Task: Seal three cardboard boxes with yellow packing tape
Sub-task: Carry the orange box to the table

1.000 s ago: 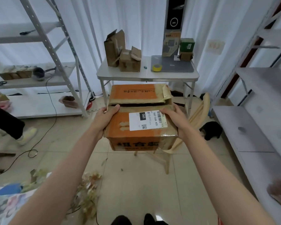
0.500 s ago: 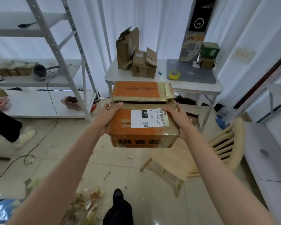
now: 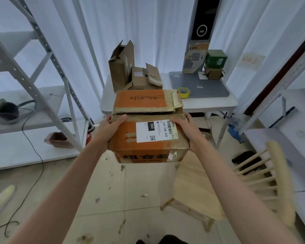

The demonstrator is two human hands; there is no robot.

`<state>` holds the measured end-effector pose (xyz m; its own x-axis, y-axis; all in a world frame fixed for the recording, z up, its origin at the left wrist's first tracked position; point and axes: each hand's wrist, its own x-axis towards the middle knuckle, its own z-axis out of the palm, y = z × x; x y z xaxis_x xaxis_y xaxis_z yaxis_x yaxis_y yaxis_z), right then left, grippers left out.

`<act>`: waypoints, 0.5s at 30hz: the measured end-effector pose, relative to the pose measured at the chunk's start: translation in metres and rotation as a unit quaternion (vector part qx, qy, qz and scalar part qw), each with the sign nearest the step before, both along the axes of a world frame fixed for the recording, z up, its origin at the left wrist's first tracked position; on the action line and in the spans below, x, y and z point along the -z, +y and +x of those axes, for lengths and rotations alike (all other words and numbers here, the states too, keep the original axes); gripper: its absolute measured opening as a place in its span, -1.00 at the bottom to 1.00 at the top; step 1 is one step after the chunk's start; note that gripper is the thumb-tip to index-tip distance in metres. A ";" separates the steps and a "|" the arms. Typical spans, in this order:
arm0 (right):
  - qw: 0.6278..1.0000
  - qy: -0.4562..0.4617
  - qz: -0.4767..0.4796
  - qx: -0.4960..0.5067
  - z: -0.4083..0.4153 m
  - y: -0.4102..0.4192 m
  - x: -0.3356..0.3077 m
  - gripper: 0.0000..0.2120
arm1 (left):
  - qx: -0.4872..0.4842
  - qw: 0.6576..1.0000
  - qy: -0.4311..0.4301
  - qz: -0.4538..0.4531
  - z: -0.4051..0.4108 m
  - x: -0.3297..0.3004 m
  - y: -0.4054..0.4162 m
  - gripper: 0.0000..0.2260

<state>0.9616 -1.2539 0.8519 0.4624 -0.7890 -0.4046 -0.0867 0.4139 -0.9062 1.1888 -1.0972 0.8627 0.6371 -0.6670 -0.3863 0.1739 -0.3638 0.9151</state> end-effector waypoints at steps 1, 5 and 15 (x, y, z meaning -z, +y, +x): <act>1.000 0.001 0.000 0.005 0.004 -0.009 -0.001 -0.30 | 0.007 1.000 0.004 -0.002 0.007 0.002 -0.011 -0.36; 1.000 0.019 0.017 0.012 0.020 -0.046 0.005 -0.47 | 0.020 1.000 0.017 -0.013 0.031 0.017 -0.057 -0.37; 0.996 0.032 0.043 -0.073 0.076 -0.154 0.025 -0.50 | 0.047 0.998 0.004 0.042 0.099 0.040 -0.180 -0.36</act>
<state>1.0378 -1.4084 0.8266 0.5406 -0.6766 -0.4999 -0.2086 0.4679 -0.8588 1.2881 -1.2771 0.8224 0.5697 -0.6892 -0.4477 0.1425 -0.4536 0.8797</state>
